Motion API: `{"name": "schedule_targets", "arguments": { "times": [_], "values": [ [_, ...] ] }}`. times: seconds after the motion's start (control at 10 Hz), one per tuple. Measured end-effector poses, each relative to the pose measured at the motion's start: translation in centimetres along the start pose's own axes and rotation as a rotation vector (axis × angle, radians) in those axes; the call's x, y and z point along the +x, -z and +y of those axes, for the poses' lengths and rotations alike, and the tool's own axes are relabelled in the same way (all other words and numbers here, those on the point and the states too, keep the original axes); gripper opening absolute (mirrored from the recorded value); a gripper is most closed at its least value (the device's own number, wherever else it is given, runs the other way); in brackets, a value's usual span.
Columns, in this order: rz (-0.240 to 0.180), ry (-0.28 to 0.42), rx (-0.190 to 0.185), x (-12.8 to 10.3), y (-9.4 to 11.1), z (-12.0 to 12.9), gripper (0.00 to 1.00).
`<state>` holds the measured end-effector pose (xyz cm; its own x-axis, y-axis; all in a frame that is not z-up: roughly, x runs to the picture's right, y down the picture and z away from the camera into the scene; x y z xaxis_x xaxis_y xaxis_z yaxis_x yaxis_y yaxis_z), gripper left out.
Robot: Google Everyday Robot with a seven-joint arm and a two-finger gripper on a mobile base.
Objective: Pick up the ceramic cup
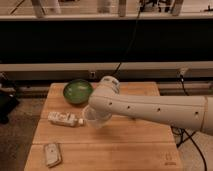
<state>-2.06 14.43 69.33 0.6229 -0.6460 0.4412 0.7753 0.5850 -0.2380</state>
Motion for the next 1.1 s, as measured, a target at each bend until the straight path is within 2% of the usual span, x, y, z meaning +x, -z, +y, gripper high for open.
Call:
{"name": "schedule_targets", "arguments": {
  "times": [0.5, 0.7, 1.1],
  "values": [
    [0.05, -0.005, 0.028, 1.3, 3.4, -0.1, 0.0],
    [0.052, -0.005, 0.028, 1.4, 4.1, -0.1, 0.0],
    [0.054, 0.004, 0.022, 0.8, 2.2, 0.3, 0.0]
  ]
}}
